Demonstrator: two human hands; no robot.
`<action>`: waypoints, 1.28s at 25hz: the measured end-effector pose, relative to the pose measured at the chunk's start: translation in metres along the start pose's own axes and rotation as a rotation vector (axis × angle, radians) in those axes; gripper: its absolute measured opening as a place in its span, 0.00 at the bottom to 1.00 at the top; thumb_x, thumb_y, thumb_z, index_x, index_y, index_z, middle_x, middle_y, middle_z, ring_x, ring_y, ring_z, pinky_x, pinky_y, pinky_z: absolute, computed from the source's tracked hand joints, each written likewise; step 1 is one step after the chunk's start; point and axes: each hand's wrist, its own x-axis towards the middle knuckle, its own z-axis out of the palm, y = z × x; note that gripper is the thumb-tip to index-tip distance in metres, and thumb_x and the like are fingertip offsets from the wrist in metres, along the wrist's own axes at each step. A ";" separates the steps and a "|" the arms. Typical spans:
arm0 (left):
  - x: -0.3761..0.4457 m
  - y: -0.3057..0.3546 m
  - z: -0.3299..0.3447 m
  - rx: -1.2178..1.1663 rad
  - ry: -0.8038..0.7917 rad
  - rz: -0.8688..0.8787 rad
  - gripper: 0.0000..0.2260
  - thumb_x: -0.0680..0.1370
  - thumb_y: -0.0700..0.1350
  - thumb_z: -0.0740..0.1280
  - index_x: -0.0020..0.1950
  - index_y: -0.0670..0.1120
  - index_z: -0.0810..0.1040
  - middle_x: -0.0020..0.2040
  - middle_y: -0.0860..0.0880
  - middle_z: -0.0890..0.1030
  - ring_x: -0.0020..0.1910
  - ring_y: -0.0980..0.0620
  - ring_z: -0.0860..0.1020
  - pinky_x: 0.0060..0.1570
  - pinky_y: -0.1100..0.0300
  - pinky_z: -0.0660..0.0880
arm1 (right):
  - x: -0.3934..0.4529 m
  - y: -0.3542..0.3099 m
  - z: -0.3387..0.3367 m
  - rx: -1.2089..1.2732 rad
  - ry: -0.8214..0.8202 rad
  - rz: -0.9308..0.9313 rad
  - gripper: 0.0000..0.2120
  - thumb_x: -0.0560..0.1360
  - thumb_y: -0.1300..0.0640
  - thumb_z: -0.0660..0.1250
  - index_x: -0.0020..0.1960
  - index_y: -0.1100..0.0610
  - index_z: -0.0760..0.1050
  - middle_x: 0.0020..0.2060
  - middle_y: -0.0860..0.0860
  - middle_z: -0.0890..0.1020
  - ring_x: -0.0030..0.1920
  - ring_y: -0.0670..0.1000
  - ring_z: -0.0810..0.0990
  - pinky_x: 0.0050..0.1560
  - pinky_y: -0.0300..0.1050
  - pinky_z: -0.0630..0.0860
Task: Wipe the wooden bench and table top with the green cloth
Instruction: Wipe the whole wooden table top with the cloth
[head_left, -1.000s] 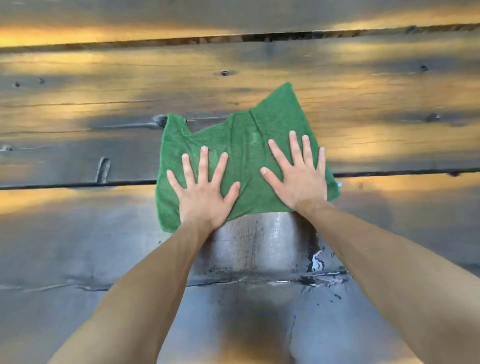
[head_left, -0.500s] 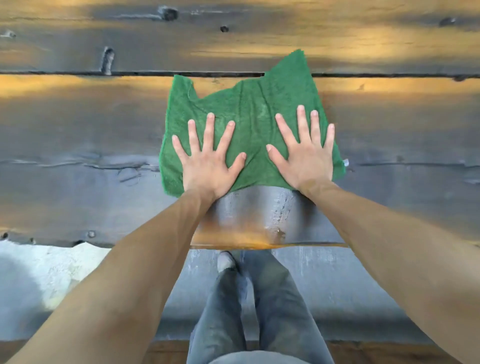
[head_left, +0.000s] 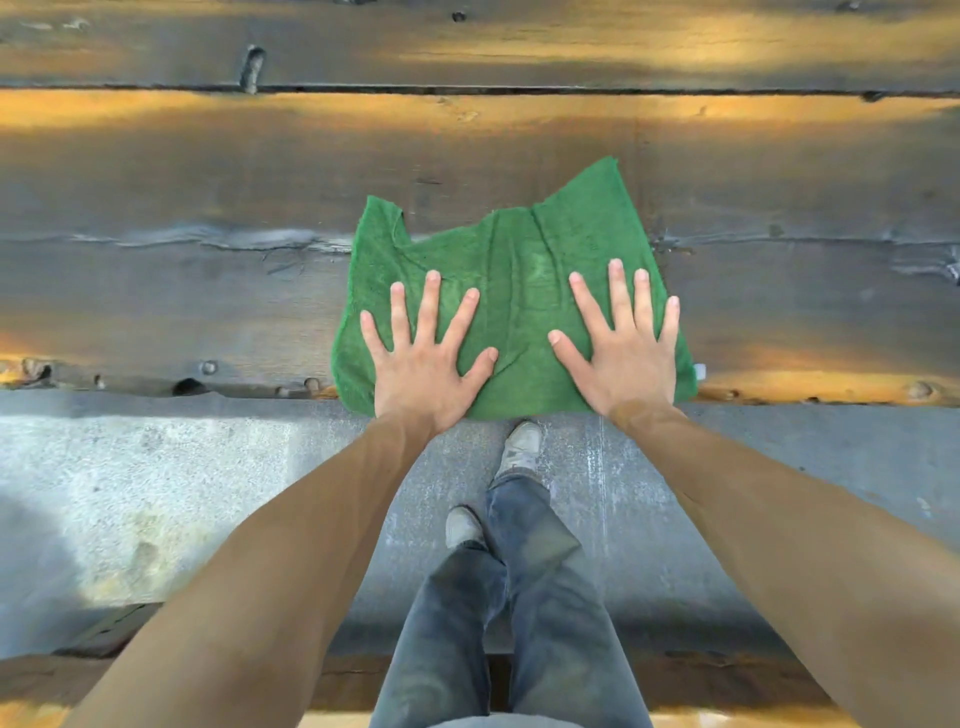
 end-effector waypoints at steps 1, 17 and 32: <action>-0.006 -0.001 0.000 0.007 -0.022 0.001 0.31 0.78 0.71 0.39 0.78 0.65 0.34 0.81 0.51 0.33 0.79 0.38 0.34 0.72 0.29 0.39 | -0.009 0.003 0.000 -0.003 -0.008 0.019 0.33 0.78 0.28 0.42 0.80 0.37 0.43 0.82 0.50 0.43 0.81 0.55 0.41 0.77 0.65 0.40; 0.102 0.069 -0.028 -0.008 -0.046 -0.006 0.30 0.76 0.74 0.37 0.76 0.69 0.34 0.80 0.53 0.31 0.78 0.36 0.33 0.67 0.22 0.39 | 0.077 0.079 -0.030 0.028 -0.029 0.272 0.34 0.77 0.26 0.43 0.80 0.34 0.42 0.82 0.48 0.41 0.81 0.54 0.38 0.76 0.67 0.38; 0.433 0.173 -0.105 0.027 0.053 -0.101 0.29 0.77 0.72 0.40 0.77 0.70 0.39 0.82 0.55 0.37 0.80 0.39 0.37 0.70 0.26 0.40 | 0.432 0.190 -0.105 0.038 -0.024 0.166 0.35 0.77 0.26 0.41 0.80 0.36 0.40 0.81 0.49 0.39 0.80 0.55 0.37 0.76 0.67 0.35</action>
